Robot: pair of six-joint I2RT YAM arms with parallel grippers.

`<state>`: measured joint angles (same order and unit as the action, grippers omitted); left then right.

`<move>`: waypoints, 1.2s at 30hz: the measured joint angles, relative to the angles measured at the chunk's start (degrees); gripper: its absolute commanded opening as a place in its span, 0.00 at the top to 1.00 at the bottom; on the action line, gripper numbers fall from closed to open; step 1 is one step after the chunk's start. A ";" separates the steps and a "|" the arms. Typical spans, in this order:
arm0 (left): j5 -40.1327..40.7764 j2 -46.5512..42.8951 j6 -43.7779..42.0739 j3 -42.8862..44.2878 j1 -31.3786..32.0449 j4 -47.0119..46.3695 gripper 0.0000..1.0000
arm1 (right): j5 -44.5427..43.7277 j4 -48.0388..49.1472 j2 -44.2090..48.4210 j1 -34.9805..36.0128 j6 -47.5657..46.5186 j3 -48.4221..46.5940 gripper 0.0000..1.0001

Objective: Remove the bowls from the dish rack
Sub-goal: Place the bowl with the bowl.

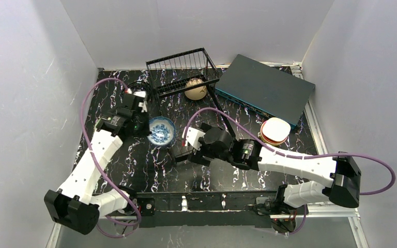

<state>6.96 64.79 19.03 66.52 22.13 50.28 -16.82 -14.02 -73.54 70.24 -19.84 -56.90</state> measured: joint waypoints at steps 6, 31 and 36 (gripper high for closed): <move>0.17 -3.41 5.38 -2.54 -11.93 -2.73 1.00 | -1.55 -0.24 1.11 -1.07 3.78 1.55 0.01; 11.28 -1.86 28.24 -8.72 -35.43 -11.50 1.00 | -1.44 -1.27 3.89 -2.08 11.50 1.55 0.01; 11.58 0.55 30.60 -8.92 -40.02 -13.86 1.00 | -1.44 -1.42 5.05 -2.08 12.24 1.55 0.01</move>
<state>18.55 65.34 49.63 57.60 -17.89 36.42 -18.26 -15.44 -68.49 68.16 -7.60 -55.35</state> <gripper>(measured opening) 0.063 0.985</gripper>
